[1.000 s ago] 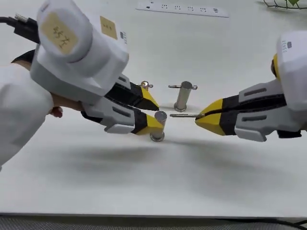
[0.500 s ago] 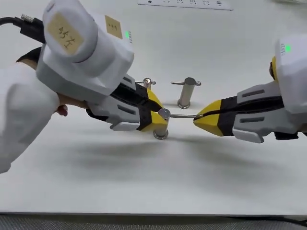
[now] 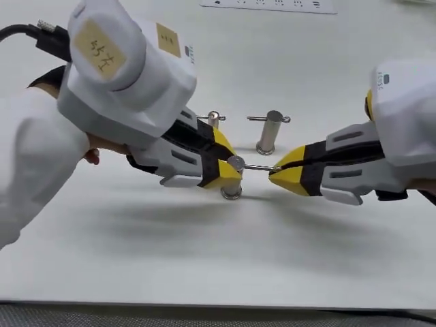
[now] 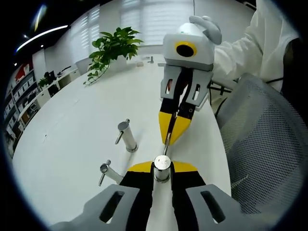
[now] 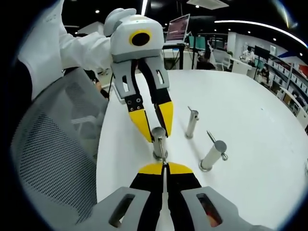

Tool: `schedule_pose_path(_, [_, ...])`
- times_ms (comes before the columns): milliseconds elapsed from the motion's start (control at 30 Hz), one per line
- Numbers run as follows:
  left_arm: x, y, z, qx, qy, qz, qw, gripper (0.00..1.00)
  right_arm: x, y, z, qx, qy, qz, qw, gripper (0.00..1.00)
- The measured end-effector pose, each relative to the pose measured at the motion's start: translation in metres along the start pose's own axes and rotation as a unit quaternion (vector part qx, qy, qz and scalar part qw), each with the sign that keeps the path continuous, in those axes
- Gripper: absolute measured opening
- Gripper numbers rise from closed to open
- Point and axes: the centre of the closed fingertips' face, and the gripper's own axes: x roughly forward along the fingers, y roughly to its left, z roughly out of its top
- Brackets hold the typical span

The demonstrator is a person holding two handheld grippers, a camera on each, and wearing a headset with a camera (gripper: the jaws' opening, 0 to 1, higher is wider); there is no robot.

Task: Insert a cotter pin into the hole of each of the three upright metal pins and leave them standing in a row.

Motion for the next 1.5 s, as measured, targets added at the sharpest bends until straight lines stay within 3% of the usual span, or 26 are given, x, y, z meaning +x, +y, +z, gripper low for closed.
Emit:
schedule_pose_path(667, [0.001, -0.002, -0.003, 0.01, 0.01, -0.011, 0.9998, 0.1, 0.021, 0.011, 0.015, -0.068, 0.01, 0.03, 0.9972, 0.0])
schedule_pose_path(1000, [0.0, -0.002, -0.005, 0.009, 0.012, -0.012, 0.9998, 0.1, 0.019, 0.009, 0.016, -0.06, 0.006, 0.028, 0.9978, 0.0])
schedule_pose_path(1200, [-0.004, -0.004, -0.013, 0.007, 0.022, -0.003, 0.9997, 0.42, 0.017, 0.005, 0.015, -0.06, 0.01, 0.016, 0.998, 0.05])
schedule_pose_path(1333, [-0.011, -0.011, -0.014, -0.013, 0.008, -0.008, 0.9999, 0.5, 0.017, 0.011, 0.016, -0.045, 0.003, 0.027, 0.9986, 0.09])
schedule_pose_path(1400, [-0.016, -0.018, -0.014, -0.032, -0.01, -0.01, 0.9994, 0.6, 0.017, 0.012, 0.018, -0.037, 0.002, 0.029, 0.9989, 0.13])
schedule_pose_path(1500, [-0.026, -0.024, -0.022, -0.052, -0.017, -0.002, 0.9985, 0.69, 0.017, 0.014, 0.02, -0.018, -0.003, 0.033, 0.9993, 0.14])
